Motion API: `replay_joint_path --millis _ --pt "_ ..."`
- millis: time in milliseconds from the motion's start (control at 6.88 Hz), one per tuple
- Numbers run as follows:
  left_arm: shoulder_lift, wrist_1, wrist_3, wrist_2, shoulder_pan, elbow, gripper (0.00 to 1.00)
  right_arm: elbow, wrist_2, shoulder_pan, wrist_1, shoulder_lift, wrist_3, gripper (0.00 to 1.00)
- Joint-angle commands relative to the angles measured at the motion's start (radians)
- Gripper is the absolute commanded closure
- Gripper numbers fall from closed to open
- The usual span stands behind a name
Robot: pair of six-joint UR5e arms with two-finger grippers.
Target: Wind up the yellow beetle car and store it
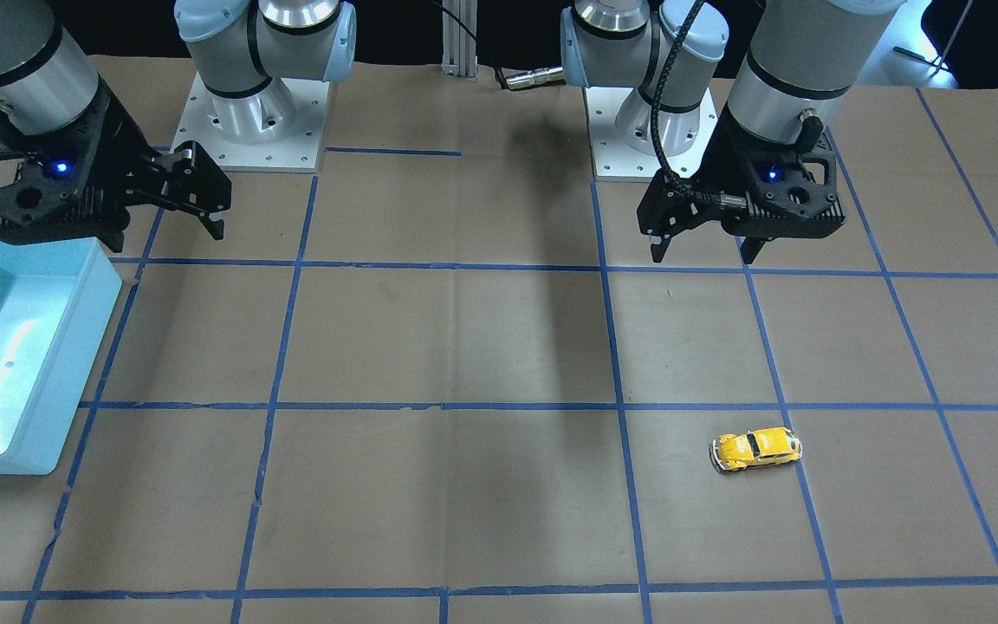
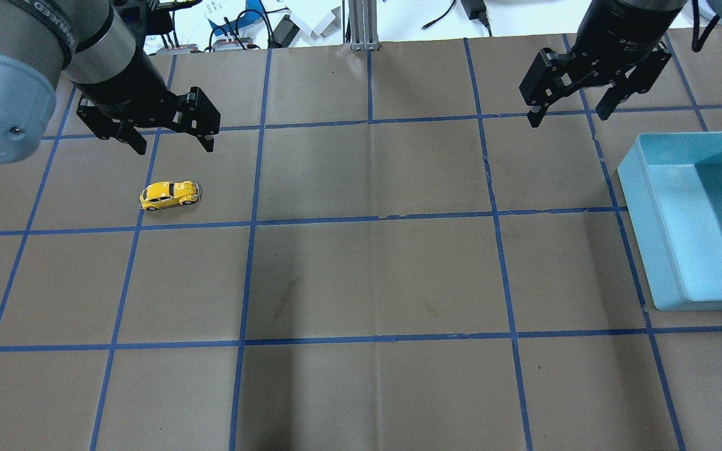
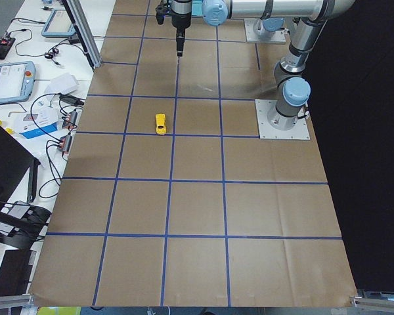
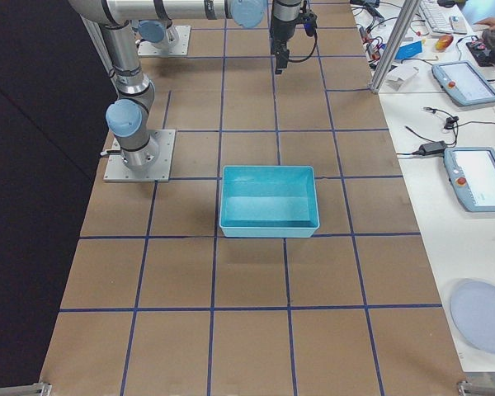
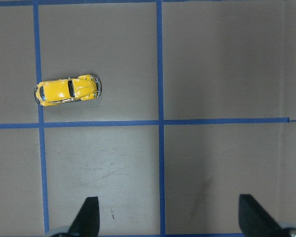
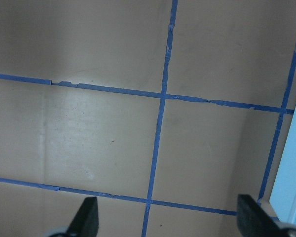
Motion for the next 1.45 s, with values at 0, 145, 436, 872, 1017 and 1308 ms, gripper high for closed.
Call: replay_joint_path --millis 0,145,436,872,1017,1308 --pt "0.002 -0.015 0.002 -0.006 0.003 0.0 0.0 0.0 0.001 -0.002 0.001 0.0 -0.009 0.0" --pt "0.002 -0.015 0.0 -0.005 0.002 0.0 0.0 0.0 0.001 -0.001 0.001 0.002 -0.007 0.0" --pt "0.002 -0.016 0.008 -0.005 0.002 -0.002 0.0 0.015 0.002 -0.001 -0.001 0.0 -0.007 0.0" --pt "-0.022 -0.001 0.184 0.0 0.021 -0.008 0.0 0.025 0.004 -0.002 -0.021 0.0 -0.007 0.0" --pt "-0.025 0.002 0.33 -0.003 0.072 -0.046 0.0 0.023 0.002 -0.002 -0.021 0.002 -0.007 0.0" --pt "-0.083 0.103 0.684 0.003 0.169 -0.097 0.0 0.025 0.002 -0.002 -0.021 0.002 -0.009 0.0"
